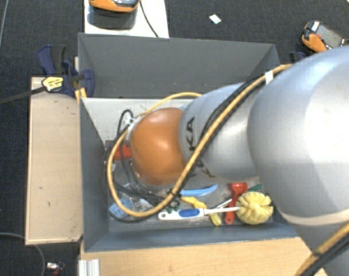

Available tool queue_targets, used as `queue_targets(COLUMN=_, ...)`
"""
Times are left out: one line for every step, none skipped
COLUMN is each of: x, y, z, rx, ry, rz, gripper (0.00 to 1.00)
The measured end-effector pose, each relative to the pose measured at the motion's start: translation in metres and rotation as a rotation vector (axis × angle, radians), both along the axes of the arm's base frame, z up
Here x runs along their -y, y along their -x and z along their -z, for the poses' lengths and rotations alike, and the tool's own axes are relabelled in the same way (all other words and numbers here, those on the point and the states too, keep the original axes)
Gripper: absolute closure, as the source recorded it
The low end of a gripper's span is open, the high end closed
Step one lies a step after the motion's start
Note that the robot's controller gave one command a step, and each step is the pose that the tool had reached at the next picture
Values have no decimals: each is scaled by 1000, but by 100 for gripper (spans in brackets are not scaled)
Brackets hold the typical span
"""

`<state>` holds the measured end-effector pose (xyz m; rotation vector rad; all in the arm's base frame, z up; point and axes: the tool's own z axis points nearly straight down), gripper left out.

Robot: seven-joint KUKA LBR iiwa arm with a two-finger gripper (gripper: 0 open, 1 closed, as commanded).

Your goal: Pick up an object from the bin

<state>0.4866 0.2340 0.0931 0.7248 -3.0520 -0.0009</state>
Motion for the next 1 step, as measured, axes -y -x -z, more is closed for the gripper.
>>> queue_targets(x=0, y=-1, z=-46, rx=2, ry=-1, rz=4, gripper=100)
